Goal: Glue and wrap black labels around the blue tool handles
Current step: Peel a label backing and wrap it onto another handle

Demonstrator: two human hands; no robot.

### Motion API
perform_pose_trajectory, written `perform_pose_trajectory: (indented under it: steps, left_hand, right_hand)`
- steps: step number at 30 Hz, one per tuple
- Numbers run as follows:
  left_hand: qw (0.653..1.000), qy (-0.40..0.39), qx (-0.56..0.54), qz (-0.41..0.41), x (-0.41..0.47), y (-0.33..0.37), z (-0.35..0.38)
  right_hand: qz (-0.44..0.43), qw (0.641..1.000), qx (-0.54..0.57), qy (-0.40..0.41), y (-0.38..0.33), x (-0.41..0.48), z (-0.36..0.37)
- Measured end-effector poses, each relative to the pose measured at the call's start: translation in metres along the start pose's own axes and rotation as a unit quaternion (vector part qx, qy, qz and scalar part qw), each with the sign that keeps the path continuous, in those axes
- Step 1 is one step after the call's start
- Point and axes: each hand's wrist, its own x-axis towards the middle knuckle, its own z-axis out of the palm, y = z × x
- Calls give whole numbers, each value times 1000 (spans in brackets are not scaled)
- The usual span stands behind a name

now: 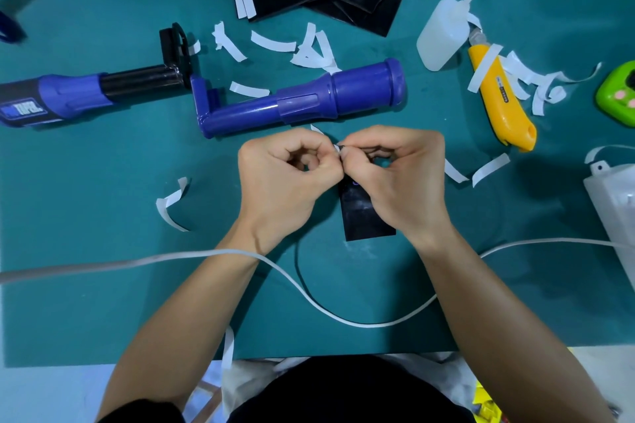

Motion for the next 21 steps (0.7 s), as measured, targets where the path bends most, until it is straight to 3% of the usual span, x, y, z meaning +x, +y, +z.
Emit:
perform_pose_trajectory:
  steps: [11,21]
  left_hand:
    - [999,-1,-39,-14,1,3,0]
    - [1000,-2,-23,-2,1,6,-1]
  right_hand:
    - [45,987,139,-64,3,8,-7]
    - [38,993,102,-51,6,7,-4]
